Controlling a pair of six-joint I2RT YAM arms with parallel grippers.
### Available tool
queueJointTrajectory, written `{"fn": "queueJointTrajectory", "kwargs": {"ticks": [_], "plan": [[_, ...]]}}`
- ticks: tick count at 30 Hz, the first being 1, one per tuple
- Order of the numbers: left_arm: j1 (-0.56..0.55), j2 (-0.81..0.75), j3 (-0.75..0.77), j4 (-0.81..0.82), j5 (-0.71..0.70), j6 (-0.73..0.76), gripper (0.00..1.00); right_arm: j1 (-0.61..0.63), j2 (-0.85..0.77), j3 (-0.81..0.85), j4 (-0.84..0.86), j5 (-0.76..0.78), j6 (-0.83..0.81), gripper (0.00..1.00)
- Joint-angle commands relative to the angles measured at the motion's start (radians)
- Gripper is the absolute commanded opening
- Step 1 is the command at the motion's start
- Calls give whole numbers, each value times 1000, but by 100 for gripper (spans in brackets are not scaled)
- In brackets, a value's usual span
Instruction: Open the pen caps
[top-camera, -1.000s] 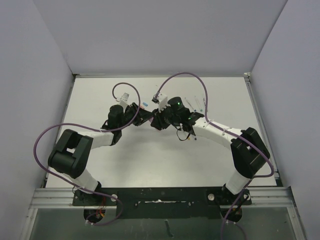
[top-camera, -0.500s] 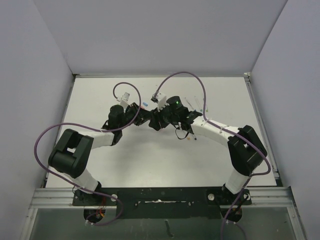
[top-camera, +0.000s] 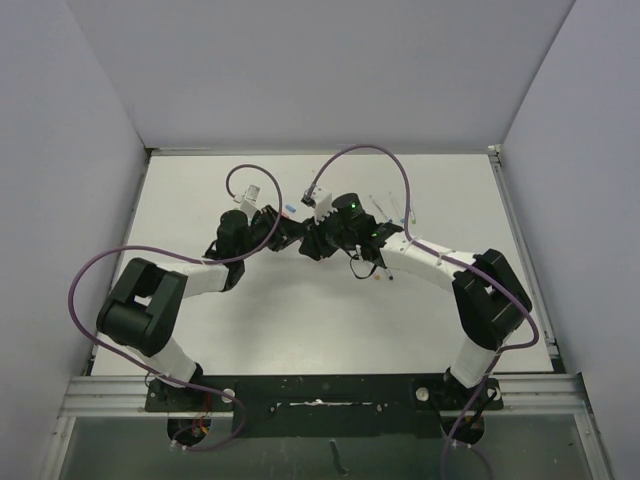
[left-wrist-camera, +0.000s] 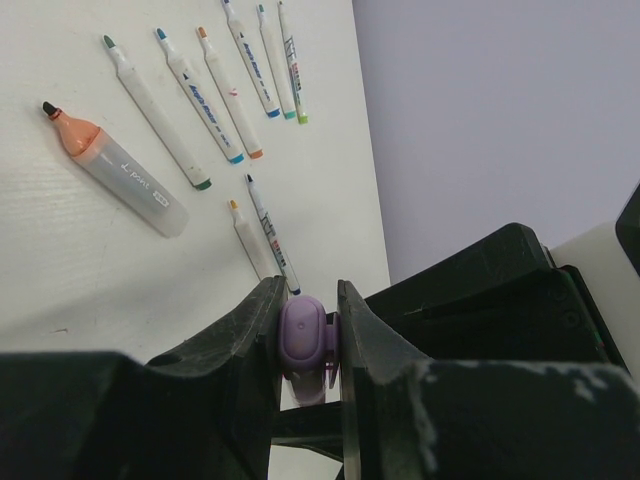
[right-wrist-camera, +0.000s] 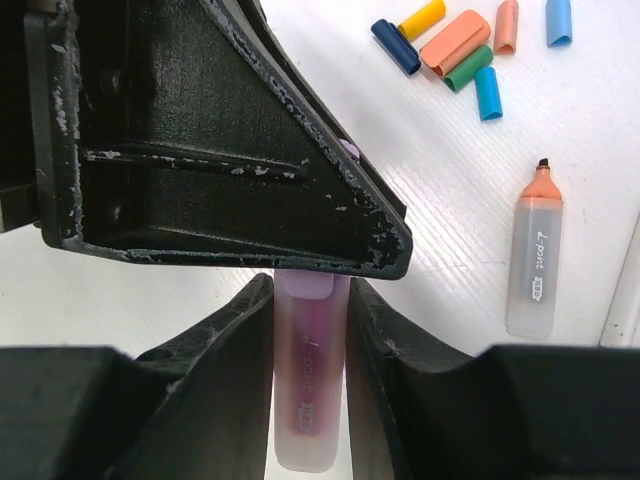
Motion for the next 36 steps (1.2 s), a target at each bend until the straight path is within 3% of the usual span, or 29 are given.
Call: {"fn": "queueJointTrajectory", "kwargs": {"ticks": [1,9,15,24,36], "plan": [[11,-24,34,45,-5,11,0,-6,-9,37,29,2,-7,0],[148,-72,109,-84,-59,87,0,-23,-66,-9,-66,12,-34,0],[281,-21,157,-105,-42,108,0,-44,-180,-120,-132,21,-51,0],[269,5,134,-149,-31,121,0,-102,-288,-148,-162,148,-59,0],[263,17,0,-267,-14,155,0,-329,-310,-167,-85,318,-46,0]]}}
